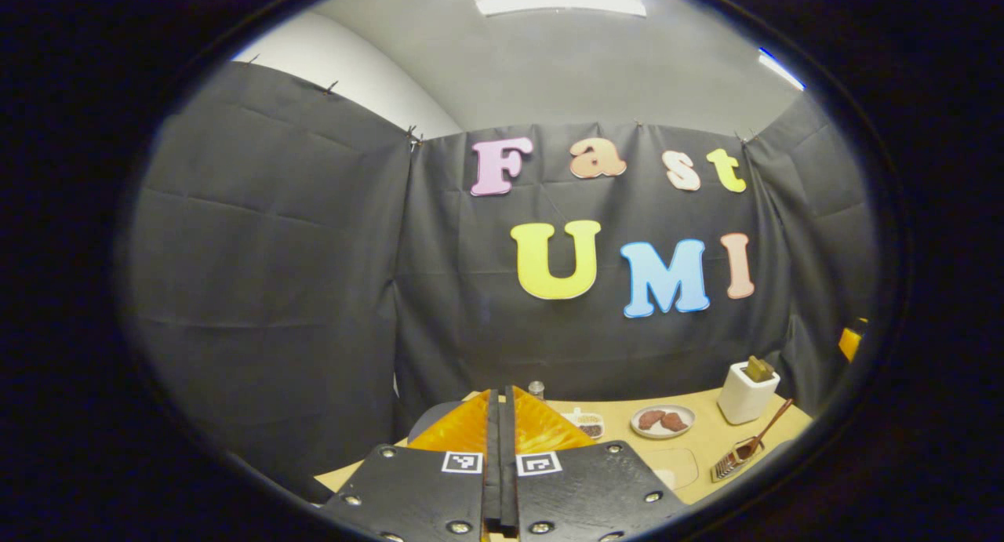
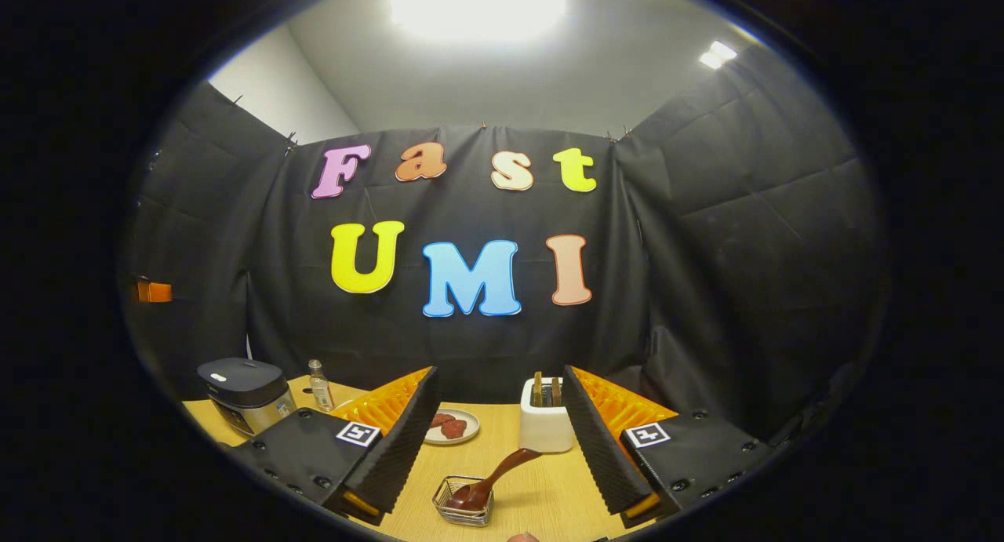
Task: Close the left gripper, press the button to open the rice cooker; take a wooden spoon from the chopstick holder with the right hand, scoop a spoonful of rice and pour it into the rice cooker, then put the wooden spoon back into the chopstick holder.
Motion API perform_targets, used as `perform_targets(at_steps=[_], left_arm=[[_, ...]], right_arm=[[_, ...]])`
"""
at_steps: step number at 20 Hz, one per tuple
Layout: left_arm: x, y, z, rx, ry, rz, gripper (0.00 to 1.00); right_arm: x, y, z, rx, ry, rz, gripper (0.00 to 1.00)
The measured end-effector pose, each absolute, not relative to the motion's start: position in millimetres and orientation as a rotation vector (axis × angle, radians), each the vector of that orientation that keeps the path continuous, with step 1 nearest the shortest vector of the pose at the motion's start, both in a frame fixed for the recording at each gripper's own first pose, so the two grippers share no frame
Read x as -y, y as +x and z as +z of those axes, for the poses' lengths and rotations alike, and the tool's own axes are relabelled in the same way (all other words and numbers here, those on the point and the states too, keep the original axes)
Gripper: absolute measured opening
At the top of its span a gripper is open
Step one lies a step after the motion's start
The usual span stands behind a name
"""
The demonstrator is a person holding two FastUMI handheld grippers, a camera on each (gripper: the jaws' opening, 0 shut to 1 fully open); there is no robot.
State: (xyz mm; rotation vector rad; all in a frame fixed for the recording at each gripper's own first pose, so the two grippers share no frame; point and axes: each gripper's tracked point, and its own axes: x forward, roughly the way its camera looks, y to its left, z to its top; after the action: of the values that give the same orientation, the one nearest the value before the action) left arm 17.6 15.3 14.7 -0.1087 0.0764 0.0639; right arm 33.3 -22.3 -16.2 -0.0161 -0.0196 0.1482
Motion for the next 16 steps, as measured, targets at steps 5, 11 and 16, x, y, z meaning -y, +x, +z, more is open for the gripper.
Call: perform_targets(at_steps=[5, 11, 16], left_arm=[[-23.9, 50.9, -21.9, -0.132, -0.120, 0.021, 0.01], [-33.9, 94.4, -75.8, -0.207, -0.144, -0.025, 0.01], [-38.2, 118.8, -121.3, -0.275, -0.144, -0.054, 0.00]], right_arm=[[18.2, 37.5, -20.9, -0.004, -0.006, 0.110, 0.96], [11.7, 44.2, -19.5, -0.006, -0.012, 0.040, 0.96], [1.1, 49.0, -19.7, -0.010, -0.043, 0.003, 0.97]])
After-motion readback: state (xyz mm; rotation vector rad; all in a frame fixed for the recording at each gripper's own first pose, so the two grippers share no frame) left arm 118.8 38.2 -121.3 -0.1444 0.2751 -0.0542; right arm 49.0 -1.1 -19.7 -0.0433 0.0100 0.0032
